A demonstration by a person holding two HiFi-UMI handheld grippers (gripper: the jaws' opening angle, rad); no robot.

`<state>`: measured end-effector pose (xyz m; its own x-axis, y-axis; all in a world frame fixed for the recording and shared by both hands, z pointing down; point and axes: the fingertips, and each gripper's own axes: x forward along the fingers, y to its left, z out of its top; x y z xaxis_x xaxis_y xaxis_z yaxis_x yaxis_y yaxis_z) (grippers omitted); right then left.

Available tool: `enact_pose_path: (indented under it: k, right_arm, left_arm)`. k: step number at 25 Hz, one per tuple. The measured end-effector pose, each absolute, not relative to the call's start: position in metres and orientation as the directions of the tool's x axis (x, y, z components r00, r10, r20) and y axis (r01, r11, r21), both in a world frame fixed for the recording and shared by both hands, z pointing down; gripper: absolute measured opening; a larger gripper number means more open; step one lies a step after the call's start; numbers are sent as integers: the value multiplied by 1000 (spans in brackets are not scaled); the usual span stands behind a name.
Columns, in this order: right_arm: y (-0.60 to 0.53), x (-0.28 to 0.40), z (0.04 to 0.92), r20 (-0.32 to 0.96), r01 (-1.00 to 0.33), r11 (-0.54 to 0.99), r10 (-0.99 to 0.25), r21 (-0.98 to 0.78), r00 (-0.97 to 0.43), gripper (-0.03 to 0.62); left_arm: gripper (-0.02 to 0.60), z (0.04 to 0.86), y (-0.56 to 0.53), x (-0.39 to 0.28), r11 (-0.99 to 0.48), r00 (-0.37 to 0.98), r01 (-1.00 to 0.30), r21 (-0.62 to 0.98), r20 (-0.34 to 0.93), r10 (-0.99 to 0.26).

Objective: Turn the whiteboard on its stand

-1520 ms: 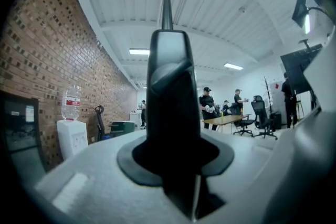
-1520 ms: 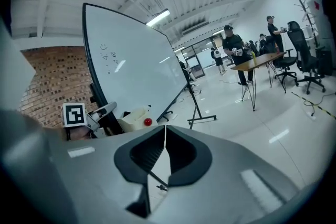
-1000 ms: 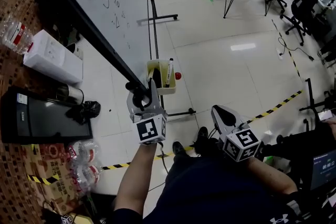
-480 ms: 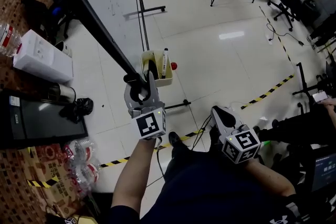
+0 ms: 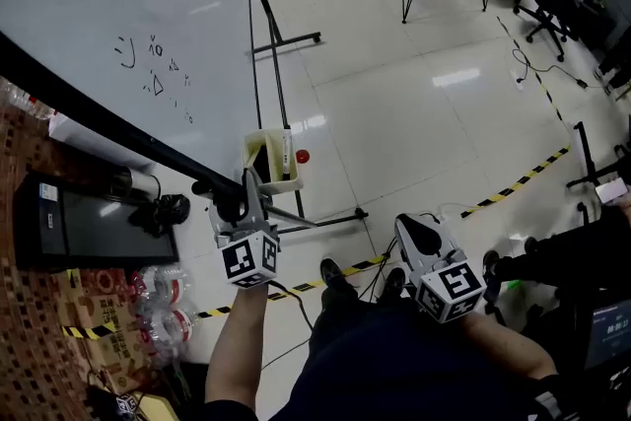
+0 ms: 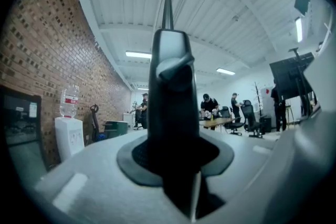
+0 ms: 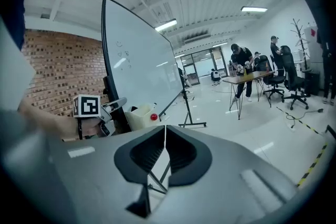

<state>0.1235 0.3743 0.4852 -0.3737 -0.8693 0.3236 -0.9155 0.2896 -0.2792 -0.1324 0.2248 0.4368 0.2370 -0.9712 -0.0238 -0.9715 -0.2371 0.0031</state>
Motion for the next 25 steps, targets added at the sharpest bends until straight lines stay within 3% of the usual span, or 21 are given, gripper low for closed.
enact_pose_path:
  k: [6,18,21,25]
  right_arm:
    - [390,146,500,311,-880,290,-855,-376,-414,15]
    - [384,111,478,241,-877,375,-860,-300,-450,15]
    - [385,106,477,244,-882,378,-861,-280,-446,15]
    - [381,107,474,253,-896,346,-874,-277,-415,15]
  left_arm:
    - [143,447,249,-126,-220,220,-975,-18,24,-975]
    - [151,467,300,-103,-274,273,-961,-21,56,-961]
    - [221,472,319,-94,-323,317,-946,-25,125,-940]
    - [255,470,354,-105,-341,335,-940,3,197,-921]
